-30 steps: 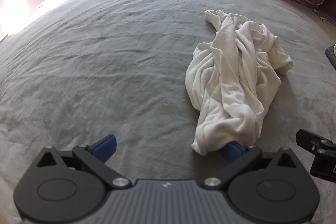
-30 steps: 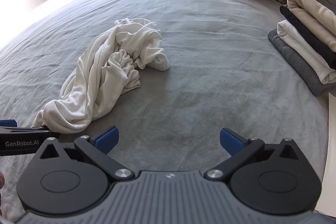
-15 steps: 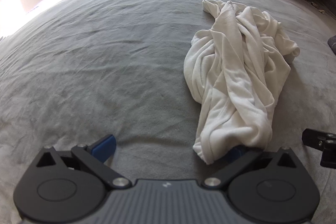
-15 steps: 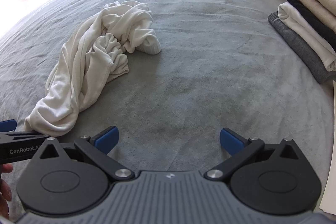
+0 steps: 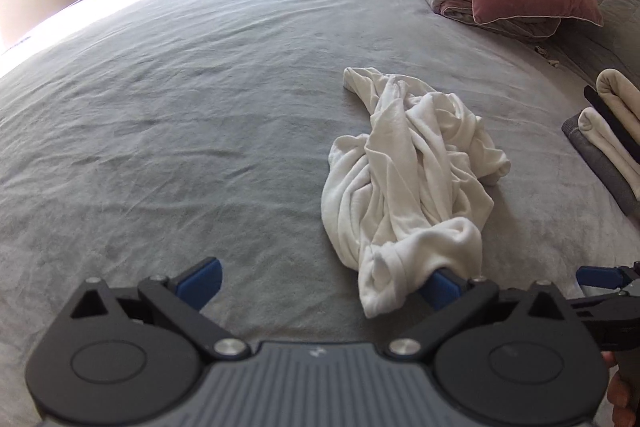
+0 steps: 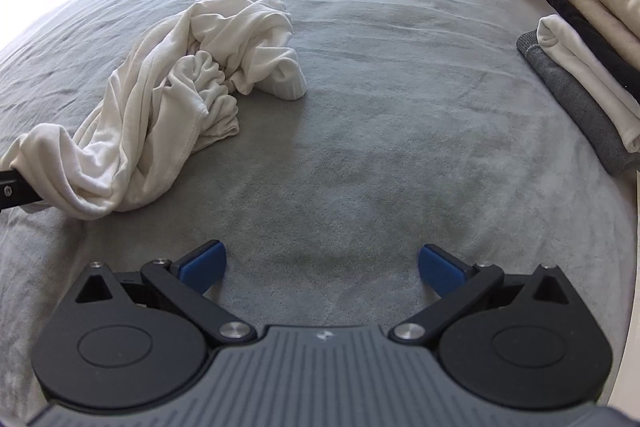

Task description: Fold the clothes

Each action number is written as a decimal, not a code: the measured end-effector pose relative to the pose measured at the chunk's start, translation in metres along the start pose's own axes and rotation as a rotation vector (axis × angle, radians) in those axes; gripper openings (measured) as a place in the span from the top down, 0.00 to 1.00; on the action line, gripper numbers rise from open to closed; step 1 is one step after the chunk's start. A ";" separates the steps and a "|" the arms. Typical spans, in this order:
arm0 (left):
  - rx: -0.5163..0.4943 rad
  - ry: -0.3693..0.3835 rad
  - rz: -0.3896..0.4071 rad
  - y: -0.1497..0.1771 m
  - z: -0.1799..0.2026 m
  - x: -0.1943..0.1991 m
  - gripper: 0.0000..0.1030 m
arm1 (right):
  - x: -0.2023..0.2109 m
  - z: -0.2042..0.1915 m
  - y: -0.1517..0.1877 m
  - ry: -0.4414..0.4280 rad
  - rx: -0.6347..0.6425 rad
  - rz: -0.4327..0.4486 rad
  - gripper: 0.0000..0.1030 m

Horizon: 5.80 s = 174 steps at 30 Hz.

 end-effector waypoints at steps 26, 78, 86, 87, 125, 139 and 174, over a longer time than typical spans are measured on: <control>0.087 0.060 0.026 -0.031 -0.028 -0.011 0.05 | 0.011 -0.092 -0.018 -0.426 0.007 0.130 0.84; -0.081 0.369 -0.129 0.078 -0.001 0.047 0.97 | 0.048 -0.016 -0.018 -0.545 -0.148 -0.074 0.50; -0.122 0.371 -0.133 0.098 -0.015 0.059 0.95 | 0.058 -0.040 -0.015 -0.576 -0.074 0.004 0.49; -0.108 0.371 -0.137 0.098 -0.020 0.058 0.95 | 0.058 -0.044 -0.014 -0.578 -0.060 0.004 0.49; 0.205 0.249 -0.103 0.014 -0.084 0.004 0.43 | 0.097 -0.141 0.061 -0.855 0.338 -0.219 0.84; 0.193 0.270 -0.068 0.004 -0.064 -0.012 0.46 | 0.114 -0.069 0.070 -0.643 0.272 -0.260 0.47; 0.233 0.350 -0.093 0.003 -0.059 -0.019 0.86 | -0.010 0.019 -0.069 -0.476 -0.020 0.125 0.79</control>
Point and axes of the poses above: each gripper's, at about its wrist camera, not at the fingertips, and x roughly against the way its jaws point, z to its right, y to its underside, the point moved 6 cm from there along -x, roughly the way its jaws point, and after that the axes turned 5 degrees about -z, right-handed, at the moved point
